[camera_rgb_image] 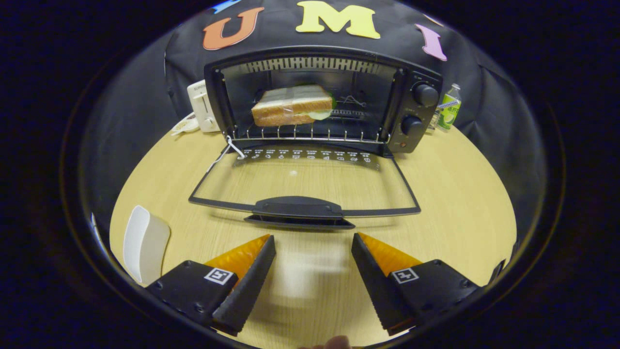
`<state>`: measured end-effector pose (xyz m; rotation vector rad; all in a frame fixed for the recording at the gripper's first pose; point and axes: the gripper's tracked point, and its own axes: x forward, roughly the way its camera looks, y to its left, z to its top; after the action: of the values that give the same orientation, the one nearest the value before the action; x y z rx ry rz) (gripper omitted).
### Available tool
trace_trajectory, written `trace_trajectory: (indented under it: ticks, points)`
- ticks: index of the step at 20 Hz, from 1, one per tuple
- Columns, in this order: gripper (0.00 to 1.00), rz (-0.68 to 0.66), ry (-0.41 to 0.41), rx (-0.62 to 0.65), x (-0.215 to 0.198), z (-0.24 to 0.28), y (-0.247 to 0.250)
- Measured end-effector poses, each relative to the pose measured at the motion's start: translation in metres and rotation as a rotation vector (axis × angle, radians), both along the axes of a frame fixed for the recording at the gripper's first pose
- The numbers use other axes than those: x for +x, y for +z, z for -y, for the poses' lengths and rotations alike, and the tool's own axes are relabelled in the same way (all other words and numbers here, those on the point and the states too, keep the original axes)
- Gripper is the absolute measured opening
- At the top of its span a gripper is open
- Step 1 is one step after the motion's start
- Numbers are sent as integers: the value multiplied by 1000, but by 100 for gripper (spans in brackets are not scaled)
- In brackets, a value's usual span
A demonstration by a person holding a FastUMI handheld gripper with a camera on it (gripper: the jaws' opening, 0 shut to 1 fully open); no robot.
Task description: Open the toaster oven, put the food inside, and close the toaster oven door.
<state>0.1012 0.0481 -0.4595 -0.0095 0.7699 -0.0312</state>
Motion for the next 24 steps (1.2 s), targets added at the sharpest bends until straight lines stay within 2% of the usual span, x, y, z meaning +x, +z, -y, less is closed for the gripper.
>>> trace_trajectory:
  ticks: [3,8,13,16,24]
  points:
    - [100,8,3,-1,12,-1,-5]
    - [100,14,17,22,9,0,9]
    - [100,126,68,30,10,0,68]
    - [100,225,90,22,35,2,114]
    - [100,340,159,48,36,-11,188]
